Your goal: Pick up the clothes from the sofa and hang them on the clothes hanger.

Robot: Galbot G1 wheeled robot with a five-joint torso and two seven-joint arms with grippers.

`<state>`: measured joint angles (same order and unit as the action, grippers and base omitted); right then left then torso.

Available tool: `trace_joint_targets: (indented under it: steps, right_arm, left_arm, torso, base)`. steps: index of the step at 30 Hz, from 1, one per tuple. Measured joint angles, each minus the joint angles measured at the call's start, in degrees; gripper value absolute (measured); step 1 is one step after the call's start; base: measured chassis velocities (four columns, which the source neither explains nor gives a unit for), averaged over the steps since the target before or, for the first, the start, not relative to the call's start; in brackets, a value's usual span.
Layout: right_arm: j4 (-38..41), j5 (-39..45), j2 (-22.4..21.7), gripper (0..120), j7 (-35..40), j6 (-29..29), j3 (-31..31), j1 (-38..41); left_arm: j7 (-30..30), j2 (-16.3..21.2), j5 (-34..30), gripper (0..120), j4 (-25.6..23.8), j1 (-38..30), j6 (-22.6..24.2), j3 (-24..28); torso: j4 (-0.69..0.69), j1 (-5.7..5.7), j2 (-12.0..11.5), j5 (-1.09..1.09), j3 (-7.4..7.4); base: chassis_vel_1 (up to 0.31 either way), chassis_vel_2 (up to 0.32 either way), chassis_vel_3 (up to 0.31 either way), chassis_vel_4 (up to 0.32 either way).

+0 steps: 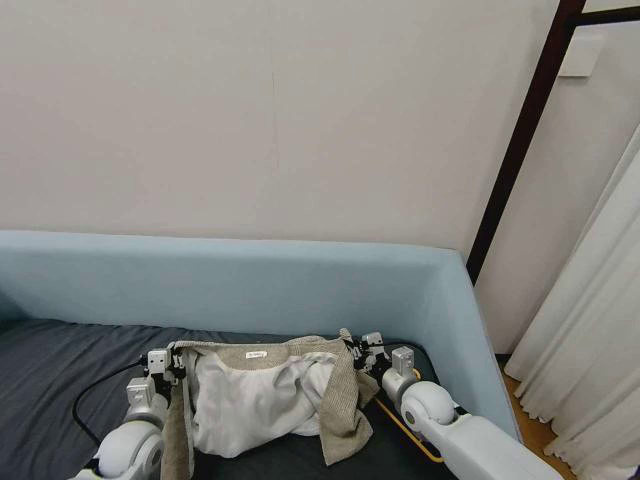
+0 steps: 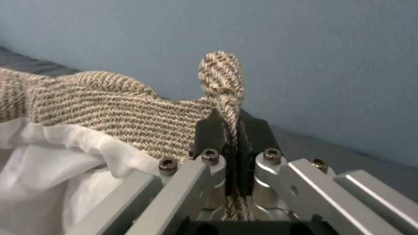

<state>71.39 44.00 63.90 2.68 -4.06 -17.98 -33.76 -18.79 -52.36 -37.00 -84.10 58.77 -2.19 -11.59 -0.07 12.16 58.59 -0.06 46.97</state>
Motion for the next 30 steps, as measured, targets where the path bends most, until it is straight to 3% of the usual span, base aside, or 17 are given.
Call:
trace_joint_targets:
  steps: [5, 12, 21, 30]
  right_arm:
    - [-4.21, -1.24, 1.72, 1, -0.31, 0.73, -0.30, 1.26]
    - [-3.38, -2.33, -0.26, 26, -0.28, 1.00, 0.18, 0.13]
    - [4.29, -2.89, -7.92, 56, -0.13, 1.34, 2.64, -4.51]
    - [6.58, 2.86, -10.74, 88, -0.31, -6.06, 7.53, -10.85]
  left_arm:
    - [0.34, -1.44, 0.39, 0, 3.49, -2.24, -0.35, 3.17]
    - [0.01, -2.80, 0.22, 0, 6.30, -4.50, -0.40, 4.90]
    - [-0.58, -1.65, 0.07, 0, 2.52, -2.29, -0.27, 3.85]
    - [-0.64, -0.34, 0.29, 0, -1.77, 0.66, -0.52, 2.56]
  torso:
    - [0.00, 0.00, 0.00, 0.00, -0.01]
    - [0.00, 0.00, 0.00, 0.02, -0.01]
    - [-0.02, 0.00, 0.00, 0.01, -0.01]
    - [-0.01, -0.01, 0.01, 0.01, -0.02]
  base:
    - [0.000, 0.000, 0.000, 0.000]
    - [0.000, 0.000, 0.000, 0.000]
    - [0.000, 0.000, 0.000, 0.000]
    - [0.000, 0.000, 0.000, 0.000]
